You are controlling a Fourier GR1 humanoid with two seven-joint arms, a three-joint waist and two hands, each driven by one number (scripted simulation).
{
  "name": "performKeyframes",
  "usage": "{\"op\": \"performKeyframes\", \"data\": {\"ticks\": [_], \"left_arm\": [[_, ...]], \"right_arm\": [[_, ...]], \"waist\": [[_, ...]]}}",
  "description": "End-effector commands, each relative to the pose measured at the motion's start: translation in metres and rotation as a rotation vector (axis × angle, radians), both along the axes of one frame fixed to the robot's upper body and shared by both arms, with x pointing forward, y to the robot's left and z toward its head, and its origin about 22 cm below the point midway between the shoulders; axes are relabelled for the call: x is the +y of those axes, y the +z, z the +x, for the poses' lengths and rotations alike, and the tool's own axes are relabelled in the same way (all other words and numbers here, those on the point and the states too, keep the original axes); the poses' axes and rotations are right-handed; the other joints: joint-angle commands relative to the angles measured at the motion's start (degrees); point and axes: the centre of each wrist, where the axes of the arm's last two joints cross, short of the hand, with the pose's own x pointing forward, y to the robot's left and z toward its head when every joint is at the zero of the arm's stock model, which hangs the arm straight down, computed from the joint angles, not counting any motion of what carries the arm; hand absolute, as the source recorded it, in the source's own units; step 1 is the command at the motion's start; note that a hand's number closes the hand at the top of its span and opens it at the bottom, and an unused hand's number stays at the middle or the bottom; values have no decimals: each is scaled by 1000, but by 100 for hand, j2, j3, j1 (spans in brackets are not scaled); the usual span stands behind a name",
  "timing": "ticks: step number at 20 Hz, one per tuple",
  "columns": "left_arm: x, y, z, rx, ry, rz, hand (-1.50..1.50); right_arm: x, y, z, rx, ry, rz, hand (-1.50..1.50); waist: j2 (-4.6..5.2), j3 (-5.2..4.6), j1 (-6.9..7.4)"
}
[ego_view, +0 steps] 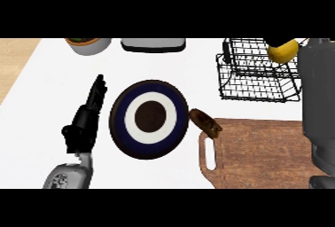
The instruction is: Pick the lemon from the cutting board and place it in the tiered basket
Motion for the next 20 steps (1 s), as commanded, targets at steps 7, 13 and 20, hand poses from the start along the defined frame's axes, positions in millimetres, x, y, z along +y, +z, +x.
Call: {"op": "performKeyframes", "data": {"ticks": [7,13,20], "left_arm": [[4,-16,-10,-1,5,0,0],[7,-11,-7,20,30,-3,0],[31,-5,-15,8,53,-1,0]], "right_arm": [[-36,5,0,-250,-22,311,-150],[-77,19,-35,-383,-226,360,-150],[-170,-4,-125,-483,-306,535,-150]], "waist": [[-2,-1,-10],[-49,-2,-128],[-108,7,-293]]}}
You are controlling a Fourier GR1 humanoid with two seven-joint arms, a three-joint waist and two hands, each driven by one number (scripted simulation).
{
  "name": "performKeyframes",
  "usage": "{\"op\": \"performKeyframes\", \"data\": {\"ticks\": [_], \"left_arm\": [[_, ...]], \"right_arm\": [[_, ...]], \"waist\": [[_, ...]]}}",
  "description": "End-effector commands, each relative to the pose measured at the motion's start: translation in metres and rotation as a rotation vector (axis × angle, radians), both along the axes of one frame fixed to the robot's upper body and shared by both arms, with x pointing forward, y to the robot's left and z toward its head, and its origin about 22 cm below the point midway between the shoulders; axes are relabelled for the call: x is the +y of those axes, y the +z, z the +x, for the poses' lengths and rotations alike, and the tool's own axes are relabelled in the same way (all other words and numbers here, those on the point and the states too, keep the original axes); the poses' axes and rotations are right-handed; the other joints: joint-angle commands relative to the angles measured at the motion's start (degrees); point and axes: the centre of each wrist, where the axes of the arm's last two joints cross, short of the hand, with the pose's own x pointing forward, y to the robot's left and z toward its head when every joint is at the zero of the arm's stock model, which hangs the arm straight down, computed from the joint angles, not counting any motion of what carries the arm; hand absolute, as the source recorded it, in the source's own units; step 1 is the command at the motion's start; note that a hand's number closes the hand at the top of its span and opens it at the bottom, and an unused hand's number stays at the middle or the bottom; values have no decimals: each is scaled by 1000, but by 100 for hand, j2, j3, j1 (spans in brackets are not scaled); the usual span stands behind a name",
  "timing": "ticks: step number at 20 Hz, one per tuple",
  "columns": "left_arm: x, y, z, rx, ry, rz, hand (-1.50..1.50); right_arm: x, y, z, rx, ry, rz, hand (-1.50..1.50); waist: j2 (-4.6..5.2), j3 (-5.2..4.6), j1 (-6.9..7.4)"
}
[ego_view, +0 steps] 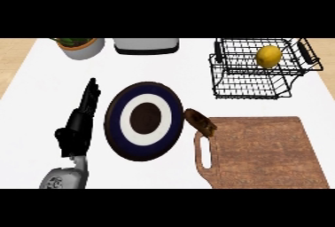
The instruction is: Pick the lemon from the cutting board and place it in the tiered basket
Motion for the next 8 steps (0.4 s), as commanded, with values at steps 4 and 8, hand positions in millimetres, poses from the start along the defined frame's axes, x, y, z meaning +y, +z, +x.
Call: {"op": "performKeyframes", "data": {"ticks": [4,8], "left_arm": [[16,-4,-12,12,26,-2,0],[6,-1,-3,12,26,-4,0]], "right_arm": [[-75,-28,-108,-69,-26,44,-150],[-97,-51,-170,-87,8,72,-150]], "waist": [[-12,4,-59],[-11,3,-136]]}}
